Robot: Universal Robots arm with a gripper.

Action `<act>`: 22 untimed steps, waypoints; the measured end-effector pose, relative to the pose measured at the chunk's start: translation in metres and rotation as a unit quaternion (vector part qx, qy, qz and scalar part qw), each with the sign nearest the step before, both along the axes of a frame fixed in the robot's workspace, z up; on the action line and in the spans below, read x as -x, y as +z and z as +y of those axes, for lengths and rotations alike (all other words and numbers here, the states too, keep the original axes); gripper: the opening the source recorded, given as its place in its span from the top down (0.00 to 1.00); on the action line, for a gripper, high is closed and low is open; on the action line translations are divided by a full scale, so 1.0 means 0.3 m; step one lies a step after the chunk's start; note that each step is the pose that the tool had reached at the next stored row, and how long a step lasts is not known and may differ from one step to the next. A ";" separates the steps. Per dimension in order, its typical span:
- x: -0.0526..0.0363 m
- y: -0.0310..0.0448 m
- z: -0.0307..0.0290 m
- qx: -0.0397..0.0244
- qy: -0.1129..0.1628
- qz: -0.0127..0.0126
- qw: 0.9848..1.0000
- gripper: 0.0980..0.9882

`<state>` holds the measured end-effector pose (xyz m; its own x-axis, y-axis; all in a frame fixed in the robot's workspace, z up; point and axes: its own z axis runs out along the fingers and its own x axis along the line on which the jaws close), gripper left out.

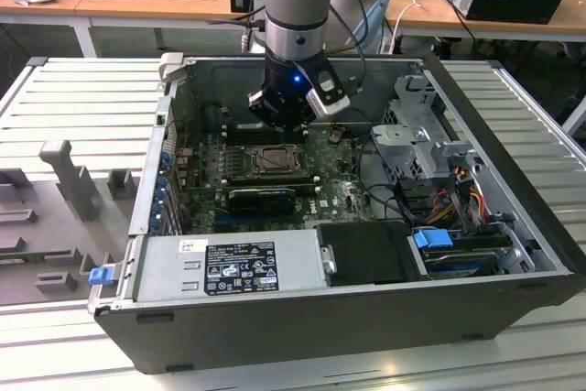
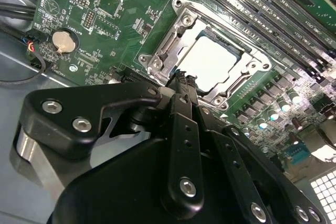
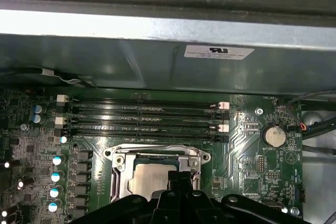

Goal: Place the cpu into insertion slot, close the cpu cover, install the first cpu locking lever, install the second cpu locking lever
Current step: 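Install the second cpu locking lever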

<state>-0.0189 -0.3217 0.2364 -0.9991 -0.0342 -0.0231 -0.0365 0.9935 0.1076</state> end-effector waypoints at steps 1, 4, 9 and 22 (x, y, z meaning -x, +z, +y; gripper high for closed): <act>0.000 0.000 -0.001 0.000 0.000 0.000 1.000 0.99; 0.000 0.000 -0.009 0.000 0.000 0.000 1.000 0.99; 0.000 0.000 -0.019 0.000 0.000 0.000 1.000 0.99; 0.000 0.048 -0.025 0.000 0.000 0.000 1.000 0.99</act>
